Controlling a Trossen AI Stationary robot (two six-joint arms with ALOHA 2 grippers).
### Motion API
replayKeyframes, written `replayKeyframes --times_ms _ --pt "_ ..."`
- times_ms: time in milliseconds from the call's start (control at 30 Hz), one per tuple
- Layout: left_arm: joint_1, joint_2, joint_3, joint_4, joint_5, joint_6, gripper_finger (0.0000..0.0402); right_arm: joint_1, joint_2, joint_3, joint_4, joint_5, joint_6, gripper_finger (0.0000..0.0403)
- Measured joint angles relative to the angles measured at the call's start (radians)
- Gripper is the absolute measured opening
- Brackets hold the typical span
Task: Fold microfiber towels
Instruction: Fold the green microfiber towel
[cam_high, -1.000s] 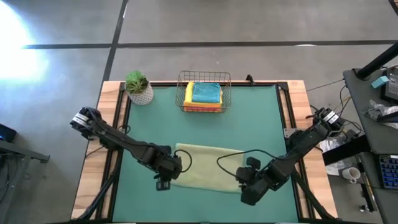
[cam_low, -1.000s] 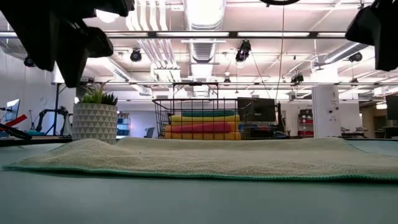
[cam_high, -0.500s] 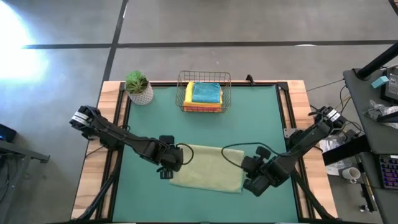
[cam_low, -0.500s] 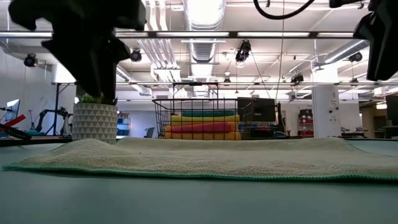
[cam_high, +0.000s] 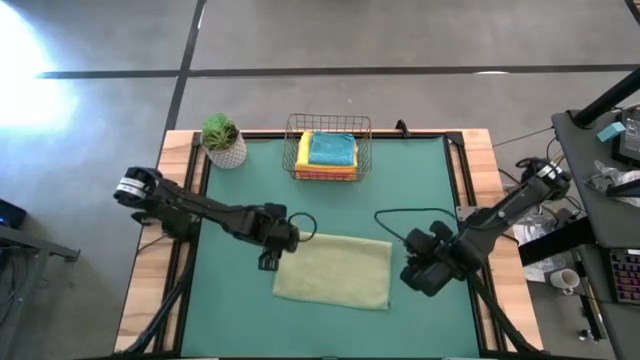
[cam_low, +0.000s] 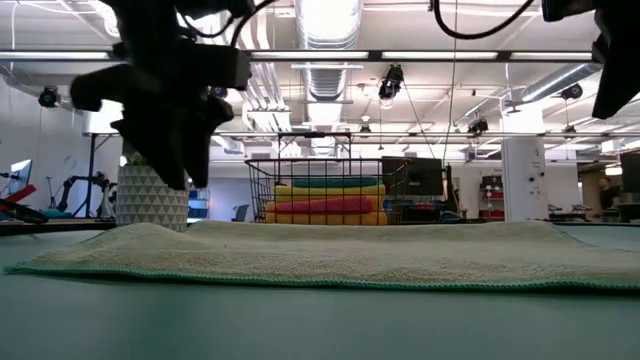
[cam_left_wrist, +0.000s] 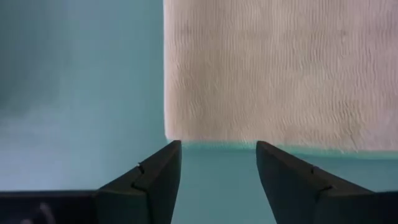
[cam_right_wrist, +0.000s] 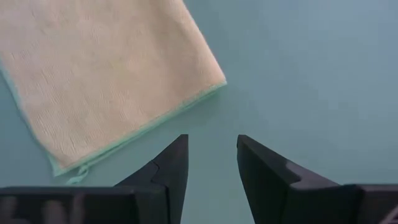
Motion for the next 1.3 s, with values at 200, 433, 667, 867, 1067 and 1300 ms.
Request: replayKeyframes --times_ms 200,433,667,867,1067,1300 --pt "0.083 0.000 -0.013 0.085 0.092 0.115 0.0191 -0.045 -0.070 -0.108 0.170 0.004 -0.102 0.0125" --pt "0.164 0.000 -0.020 0.091 0.158 0.201 0.0191 -0.161 -0.099 -0.212 0.307 -0.031 -0.277 0.0134" --pt "0.255 -0.008 -0.003 0.075 0.277 0.214 0.0191 -0.324 -0.138 -0.243 0.353 -0.162 -0.537 0.0129" --pt "0.306 -0.028 -0.005 0.094 0.419 0.210 0.0191 -0.472 -0.148 -0.244 0.371 -0.295 -0.748 0.0126" --pt "0.307 -0.013 -0.042 0.115 0.456 0.210 0.0191 -0.536 -0.124 -0.245 0.440 -0.368 -0.885 0.0134" --pt "0.308 0.009 -0.042 0.191 0.456 0.212 0.0191 -0.538 -0.045 -0.245 0.487 -0.409 -0.990 0.0159"
